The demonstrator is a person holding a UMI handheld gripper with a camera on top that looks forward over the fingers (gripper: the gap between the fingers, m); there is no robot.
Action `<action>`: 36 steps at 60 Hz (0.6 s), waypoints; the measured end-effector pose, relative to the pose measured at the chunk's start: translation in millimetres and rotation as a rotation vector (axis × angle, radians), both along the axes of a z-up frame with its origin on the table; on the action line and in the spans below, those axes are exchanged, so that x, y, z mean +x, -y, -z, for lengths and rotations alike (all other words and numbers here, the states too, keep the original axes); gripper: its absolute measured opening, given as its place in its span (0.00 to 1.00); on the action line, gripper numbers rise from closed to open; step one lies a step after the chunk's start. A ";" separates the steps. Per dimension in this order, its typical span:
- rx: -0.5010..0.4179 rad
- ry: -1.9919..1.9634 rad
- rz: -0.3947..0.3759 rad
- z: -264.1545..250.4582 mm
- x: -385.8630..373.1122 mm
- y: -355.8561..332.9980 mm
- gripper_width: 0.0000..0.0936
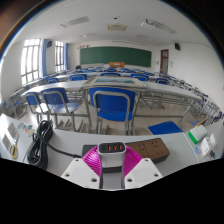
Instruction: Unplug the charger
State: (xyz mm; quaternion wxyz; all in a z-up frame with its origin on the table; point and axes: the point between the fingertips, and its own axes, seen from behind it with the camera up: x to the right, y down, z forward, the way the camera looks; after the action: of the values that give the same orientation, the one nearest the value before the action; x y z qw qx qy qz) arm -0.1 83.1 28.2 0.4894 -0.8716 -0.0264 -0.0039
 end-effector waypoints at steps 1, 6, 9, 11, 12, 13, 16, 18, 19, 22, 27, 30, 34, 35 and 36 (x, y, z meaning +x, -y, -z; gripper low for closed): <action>-0.006 -0.003 0.001 0.1 -0.8 -0.8 0.24; -0.019 -0.011 0.006 -4.6 -2.0 1.4 0.21; 0.100 -0.018 -0.015 -56.4 -6.7 -6.2 0.21; 0.194 -0.020 -0.029 -106.6 -9.0 -11.1 0.21; 0.243 -0.018 -0.030 -134.2 -7.7 -12.8 0.21; 0.291 -0.017 -0.033 -162.4 -6.2 -14.6 0.21; 0.398 -0.024 -0.038 -229.1 5.5 -21.1 0.21; 0.465 -0.027 -0.012 -274.8 20.4 -25.9 0.21; 0.489 -0.031 0.003 -290.0 30.6 -25.6 0.21; 0.526 -0.048 0.052 -313.0 64.4 -24.6 0.21; 0.461 -0.050 0.137 -288.1 126.5 -23.0 0.22; 0.366 -0.025 0.183 -238.5 160.0 -20.3 0.22; 0.211 0.014 0.227 -146.0 186.6 -7.2 0.22; 0.163 0.016 0.231 -146.5 199.4 2.5 0.23; 0.119 0.017 0.234 -128.7 202.6 7.8 0.23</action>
State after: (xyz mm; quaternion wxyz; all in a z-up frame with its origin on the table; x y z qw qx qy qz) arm 202.5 75.3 156.9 0.5361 -0.8382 0.0715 -0.0701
